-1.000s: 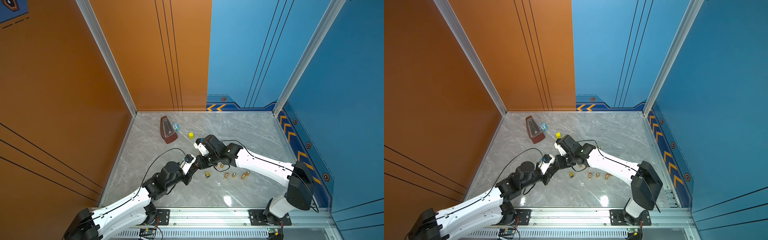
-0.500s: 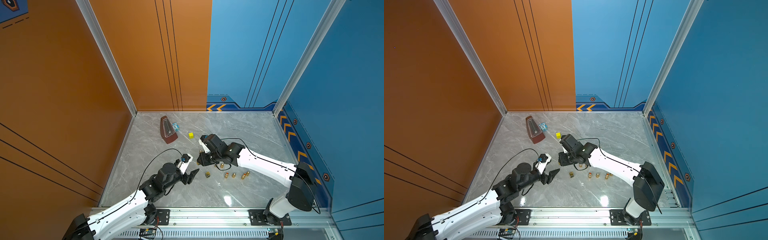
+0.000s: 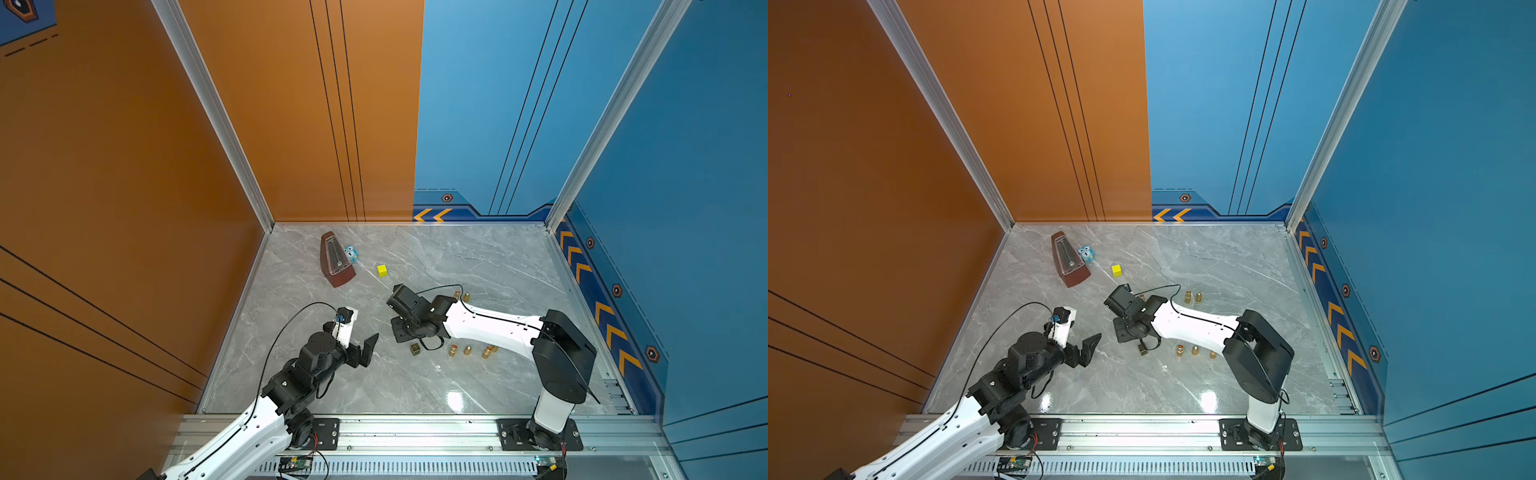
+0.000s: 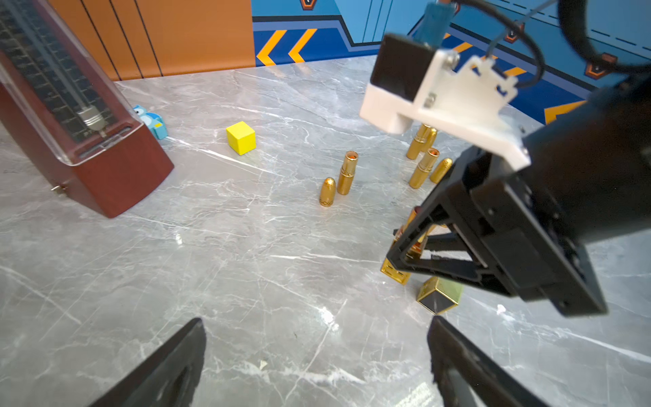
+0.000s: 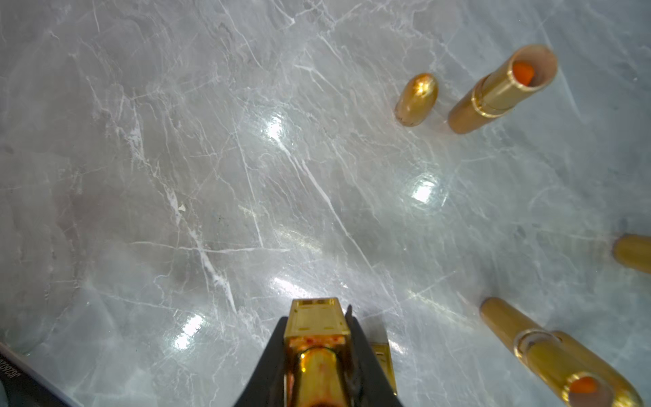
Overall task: Open the lipstick cap
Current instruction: Place the lipstick at the center of the board.
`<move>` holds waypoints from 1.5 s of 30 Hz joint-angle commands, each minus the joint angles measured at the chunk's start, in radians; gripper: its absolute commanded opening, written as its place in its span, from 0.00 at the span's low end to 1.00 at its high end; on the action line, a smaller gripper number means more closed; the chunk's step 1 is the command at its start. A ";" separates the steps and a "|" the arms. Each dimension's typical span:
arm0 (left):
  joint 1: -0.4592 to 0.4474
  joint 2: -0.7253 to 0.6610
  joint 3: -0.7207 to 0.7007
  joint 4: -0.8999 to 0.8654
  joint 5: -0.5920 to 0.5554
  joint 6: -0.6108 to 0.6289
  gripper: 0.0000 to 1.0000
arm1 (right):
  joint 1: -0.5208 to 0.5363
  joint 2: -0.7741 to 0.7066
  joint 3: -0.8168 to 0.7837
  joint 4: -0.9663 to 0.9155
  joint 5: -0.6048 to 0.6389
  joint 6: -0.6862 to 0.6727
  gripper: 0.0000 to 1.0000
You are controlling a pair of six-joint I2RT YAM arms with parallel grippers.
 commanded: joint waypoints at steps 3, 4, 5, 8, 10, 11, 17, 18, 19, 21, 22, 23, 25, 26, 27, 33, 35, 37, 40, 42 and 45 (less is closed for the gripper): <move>0.046 -0.022 -0.015 -0.032 -0.011 -0.055 0.98 | 0.032 0.045 -0.011 0.067 0.109 -0.037 0.21; 0.052 -0.020 -0.014 -0.032 -0.006 -0.058 0.99 | 0.035 0.055 -0.012 0.075 0.107 -0.042 0.21; 0.056 -0.021 -0.016 -0.030 -0.004 -0.060 0.99 | 0.038 0.065 -0.012 0.084 0.112 -0.049 0.21; 0.067 -0.014 -0.016 -0.025 -0.002 -0.070 0.98 | 0.044 0.084 -0.011 0.093 0.129 -0.062 0.21; 0.070 -0.009 -0.016 -0.021 0.002 -0.075 0.99 | 0.048 0.089 -0.023 0.114 0.137 -0.069 0.21; 0.074 -0.007 -0.018 -0.017 0.000 -0.079 0.99 | 0.048 0.094 -0.024 0.120 0.137 -0.072 0.21; 0.078 -0.005 -0.018 -0.006 -0.001 -0.085 0.99 | 0.064 0.114 -0.032 0.134 0.161 -0.098 0.22; 0.078 -0.005 -0.018 -0.005 -0.004 -0.087 0.99 | 0.067 0.121 -0.035 0.133 0.166 -0.101 0.22; 0.079 -0.006 -0.017 -0.002 -0.004 -0.089 0.99 | 0.070 0.124 -0.035 0.133 0.172 -0.103 0.22; 0.081 -0.006 -0.016 0.003 -0.002 -0.092 0.99 | 0.077 0.134 -0.036 0.134 0.174 -0.108 0.22; 0.081 -0.007 -0.016 0.005 -0.001 -0.092 0.99 | 0.078 0.135 -0.036 0.135 0.175 -0.108 0.23; 0.081 -0.006 -0.016 0.005 0.001 -0.092 0.99 | 0.080 0.137 -0.039 0.134 0.177 -0.108 0.24; 0.082 -0.007 -0.017 0.005 -0.002 -0.093 0.99 | 0.087 0.141 -0.042 0.134 0.184 -0.112 0.25; 0.082 -0.007 -0.018 0.006 -0.002 -0.093 0.99 | 0.089 0.144 -0.042 0.135 0.184 -0.114 0.26; 0.084 -0.007 -0.019 0.006 -0.004 -0.095 0.99 | 0.091 0.147 -0.042 0.135 0.183 -0.116 0.27; 0.087 -0.004 -0.010 0.006 -0.007 -0.094 0.99 | 0.092 0.124 -0.039 0.131 0.175 -0.125 0.43; 0.090 -0.005 -0.005 0.007 -0.010 -0.096 0.99 | 0.091 0.103 -0.034 0.126 0.173 -0.125 0.48; 0.092 -0.003 0.004 0.002 -0.017 -0.099 0.99 | 0.091 0.077 -0.025 0.110 0.169 -0.126 0.57; 0.097 -0.001 0.027 -0.016 -0.046 -0.110 0.99 | 0.091 0.021 -0.013 0.086 0.152 -0.132 0.65; 0.103 0.004 0.061 -0.053 -0.079 -0.116 0.99 | 0.085 -0.031 -0.007 0.057 0.153 -0.134 0.70; 0.121 0.016 0.107 -0.096 -0.140 -0.129 0.99 | 0.058 -0.136 0.002 0.003 0.167 -0.133 0.81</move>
